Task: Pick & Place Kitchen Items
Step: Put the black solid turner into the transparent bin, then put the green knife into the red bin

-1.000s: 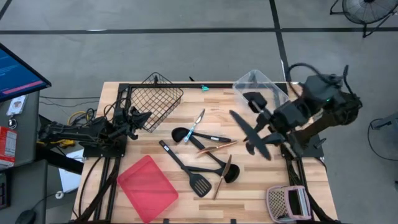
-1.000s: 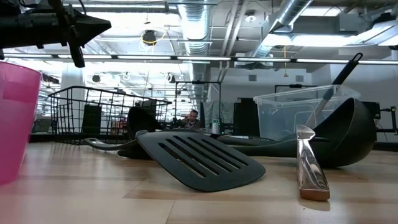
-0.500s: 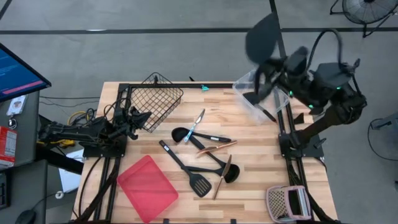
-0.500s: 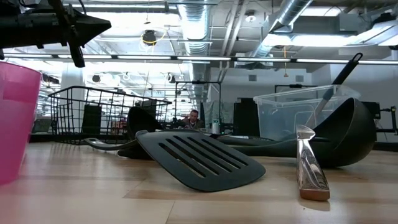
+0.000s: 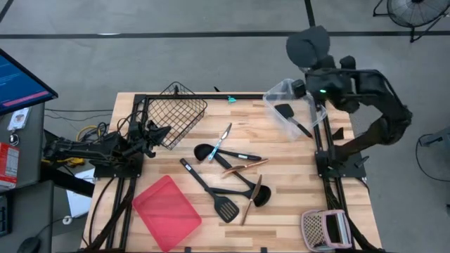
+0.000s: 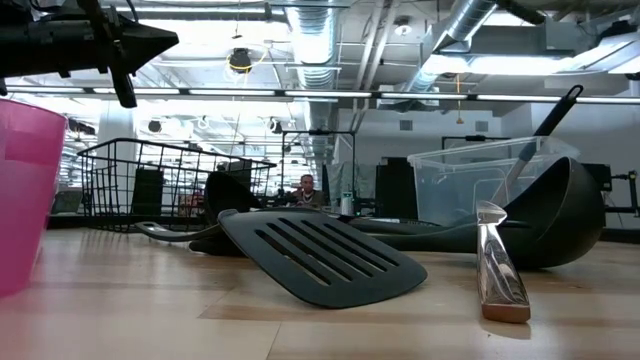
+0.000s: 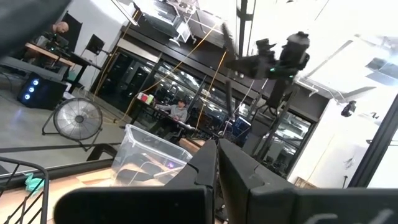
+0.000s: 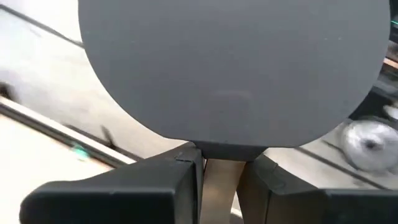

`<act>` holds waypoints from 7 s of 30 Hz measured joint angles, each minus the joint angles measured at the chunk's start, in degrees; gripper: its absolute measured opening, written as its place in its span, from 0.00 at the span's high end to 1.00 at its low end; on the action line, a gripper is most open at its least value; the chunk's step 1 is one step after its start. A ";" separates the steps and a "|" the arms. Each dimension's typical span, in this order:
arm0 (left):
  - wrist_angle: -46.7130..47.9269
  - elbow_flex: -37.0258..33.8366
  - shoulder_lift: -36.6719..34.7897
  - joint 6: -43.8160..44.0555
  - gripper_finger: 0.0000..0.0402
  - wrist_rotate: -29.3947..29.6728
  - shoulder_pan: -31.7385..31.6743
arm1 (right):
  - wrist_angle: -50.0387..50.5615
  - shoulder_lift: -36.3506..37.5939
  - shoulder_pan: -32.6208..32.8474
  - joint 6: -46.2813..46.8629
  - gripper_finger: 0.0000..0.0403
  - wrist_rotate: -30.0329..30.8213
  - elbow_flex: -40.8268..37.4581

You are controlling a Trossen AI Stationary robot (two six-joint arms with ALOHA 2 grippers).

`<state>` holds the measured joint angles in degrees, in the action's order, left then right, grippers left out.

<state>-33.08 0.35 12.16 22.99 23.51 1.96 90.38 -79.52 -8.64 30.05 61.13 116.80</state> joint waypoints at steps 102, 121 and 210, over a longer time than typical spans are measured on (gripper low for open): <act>-0.94 0.01 0.00 -0.01 0.97 -0.52 -0.01 | -1.67 -4.80 -15.03 -12.42 0.48 -41.79 -16.31; 0.22 13.18 18.13 2.96 0.42 -16.08 0.01 | -7.85 -4.80 10.72 -4.04 0.56 -39.25 -7.38; 24.00 42.00 88.19 6.01 0.36 22.35 10.11 | -11.13 1.39 27.82 3.45 0.66 -25.05 -7.39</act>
<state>-9.08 42.35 100.36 29.00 45.86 12.08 79.24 -78.13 19.18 33.50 36.07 109.40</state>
